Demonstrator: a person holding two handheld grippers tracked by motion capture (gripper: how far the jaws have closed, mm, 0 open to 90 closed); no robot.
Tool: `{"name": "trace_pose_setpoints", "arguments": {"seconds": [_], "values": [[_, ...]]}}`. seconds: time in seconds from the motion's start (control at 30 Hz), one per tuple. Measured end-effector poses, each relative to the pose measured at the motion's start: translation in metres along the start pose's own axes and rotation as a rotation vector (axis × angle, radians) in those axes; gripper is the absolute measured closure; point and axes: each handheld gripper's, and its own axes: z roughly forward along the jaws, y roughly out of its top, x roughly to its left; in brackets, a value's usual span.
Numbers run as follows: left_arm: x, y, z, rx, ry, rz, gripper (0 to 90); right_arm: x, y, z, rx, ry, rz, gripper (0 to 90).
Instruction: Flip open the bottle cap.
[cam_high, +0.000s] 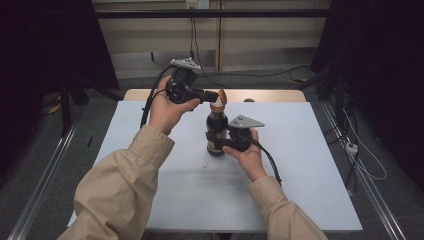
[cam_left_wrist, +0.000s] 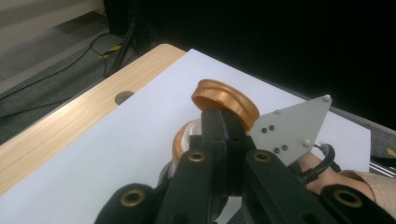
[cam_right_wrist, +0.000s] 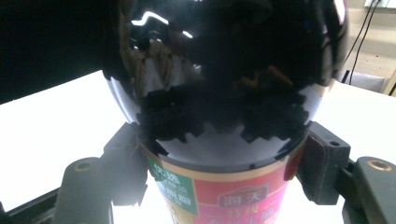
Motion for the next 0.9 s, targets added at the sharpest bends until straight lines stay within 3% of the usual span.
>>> {"name": "trace_pose_setpoints", "arguments": {"seconds": [0.9], "values": [[-0.003,0.0017,0.0031,0.008,-0.01,0.004,90.0,0.0002,-0.0002,0.0002,0.002,0.0,-0.002,29.7]]}}
